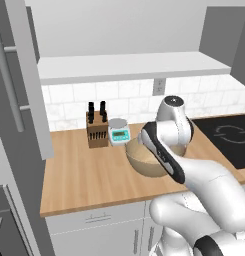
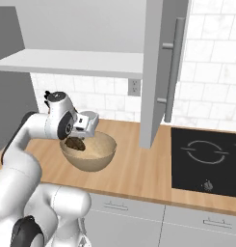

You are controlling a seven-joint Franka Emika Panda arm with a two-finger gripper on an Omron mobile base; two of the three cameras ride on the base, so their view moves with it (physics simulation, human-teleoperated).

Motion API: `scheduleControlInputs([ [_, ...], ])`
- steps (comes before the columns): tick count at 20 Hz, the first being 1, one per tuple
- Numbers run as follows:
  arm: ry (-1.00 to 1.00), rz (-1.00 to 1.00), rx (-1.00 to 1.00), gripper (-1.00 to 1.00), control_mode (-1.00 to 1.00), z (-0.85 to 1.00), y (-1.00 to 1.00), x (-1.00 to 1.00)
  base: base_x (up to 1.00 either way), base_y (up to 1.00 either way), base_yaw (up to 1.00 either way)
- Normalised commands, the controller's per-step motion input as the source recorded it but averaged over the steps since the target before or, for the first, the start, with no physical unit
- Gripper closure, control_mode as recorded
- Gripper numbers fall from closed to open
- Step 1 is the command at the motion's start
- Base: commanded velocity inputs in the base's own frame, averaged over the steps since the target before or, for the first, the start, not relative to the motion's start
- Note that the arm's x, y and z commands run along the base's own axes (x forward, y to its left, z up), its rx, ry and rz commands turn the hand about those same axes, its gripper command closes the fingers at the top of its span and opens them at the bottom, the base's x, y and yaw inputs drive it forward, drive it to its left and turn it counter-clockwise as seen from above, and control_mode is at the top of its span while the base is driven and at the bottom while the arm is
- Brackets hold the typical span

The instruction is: Open the cabinet, pick up the bread from the cabinet and place it in the basket. Then move the basket to the dining counter.

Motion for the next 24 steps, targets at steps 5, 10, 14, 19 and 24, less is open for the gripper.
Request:
scheduleControlInputs([
  [5,0.11,0.00,0.00,1.00,-1.00,-0.43,-0.25,0.13,0.00,0.00,0.00],
  [10,0.11,0.00,-0.02,1.00,-1.00,-0.13,-0.06,0.25,0.00,0.00,0.00],
  [14,0.13,0.00,-0.03,1.00,-1.00,-0.06,0.00,0.20,0.00,0.00,0.00],
  [19,0.22,0.00,0.00,1.00,-1.00,-0.27,0.00,0.11,0.00,0.00,0.00],
  [24,0.19,0.00,0.00,1.00,-1.00,-0.34,0.00,0.04,0.00,0.00,0.00],
])
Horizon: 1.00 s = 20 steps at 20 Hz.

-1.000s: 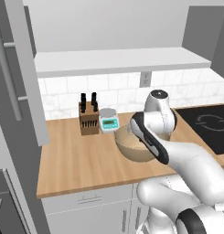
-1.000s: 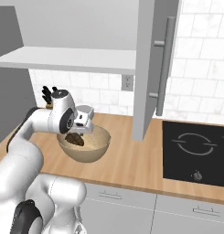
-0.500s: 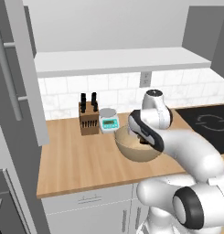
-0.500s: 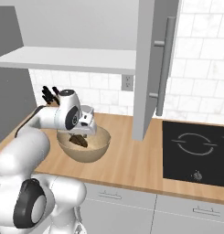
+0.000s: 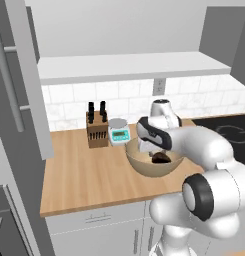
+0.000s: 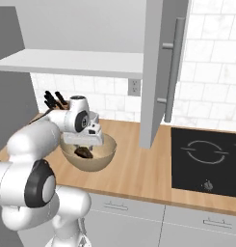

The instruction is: Open the cabinet, pick up the bread from the cabinet and place it in the basket. Then move the basket to the dining counter.

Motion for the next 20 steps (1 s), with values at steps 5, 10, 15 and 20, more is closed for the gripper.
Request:
scheduleControlInputs([
  [5,0.14,0.00,0.00,1.00,-1.00,-0.24,0.00,0.01,0.00,0.00,0.00],
  [10,0.08,0.00,0.00,-1.00,-1.00,-0.17,0.00,0.00,0.00,0.00,0.00],
  [15,0.00,0.00,0.00,-1.00,-1.00,-0.01,0.00,0.00,0.00,0.00,0.00],
  [20,0.00,0.00,0.00,-1.00,-1.00,0.00,0.00,0.00,0.00,0.00,0.00],
])
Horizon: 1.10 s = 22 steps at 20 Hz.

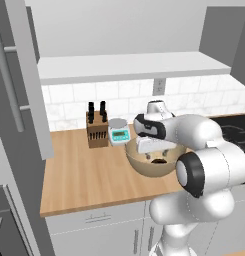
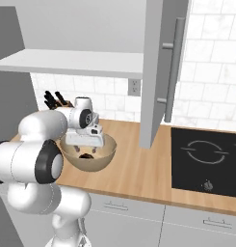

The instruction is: Open the cabinet, pick up the bread from the cabinet and place it in the basket. Then move the basket to the dining counter.

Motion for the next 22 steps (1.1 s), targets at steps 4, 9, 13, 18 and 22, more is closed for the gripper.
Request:
scheduleControlInputs([
  [4,-0.01,0.00,0.00,-1.00,-1.00,0.00,0.00,0.00,0.00,0.00,0.00],
  [9,-0.11,-0.02,0.14,-1.00,-1.00,0.32,-0.21,-0.30,0.00,0.00,0.00],
  [13,-0.20,-0.15,0.15,-1.00,-1.00,0.48,-0.31,-0.64,0.00,0.00,0.00],
  [18,-0.13,-0.24,0.16,-1.00,-1.00,0.23,-0.62,-0.35,0.00,0.00,0.00],
  [22,0.00,-0.27,0.11,-1.00,-1.00,0.26,-0.53,-0.09,0.00,0.00,0.00],
])
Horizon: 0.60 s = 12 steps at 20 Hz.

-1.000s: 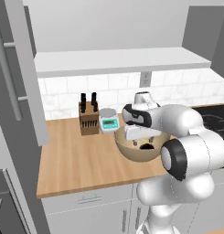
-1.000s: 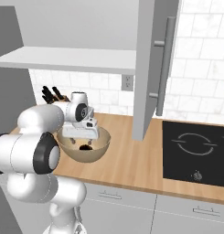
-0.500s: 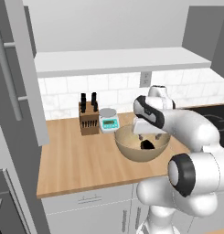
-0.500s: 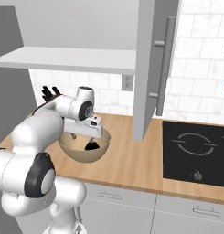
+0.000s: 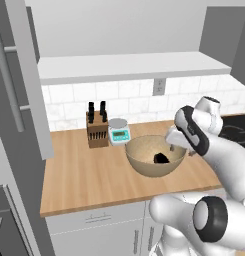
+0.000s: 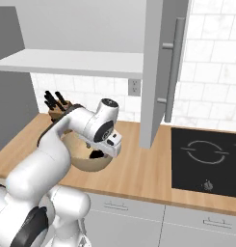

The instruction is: Open the cabinet, pick up the bread from the cabinet and place it in the basket. Then move the basket to the dining counter.

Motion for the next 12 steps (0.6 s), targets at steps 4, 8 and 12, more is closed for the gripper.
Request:
scheduleControlInputs([
  [4,0.05,-0.30,0.06,-1.00,-1.00,-0.04,-0.27,-0.07,0.00,0.00,0.00],
  [8,0.10,-0.04,0.00,-1.00,-1.00,-0.13,0.00,0.28,0.00,0.00,0.00],
  [12,0.03,-0.06,0.00,-1.00,-1.00,-0.37,-0.07,0.21,0.00,0.00,0.00],
])
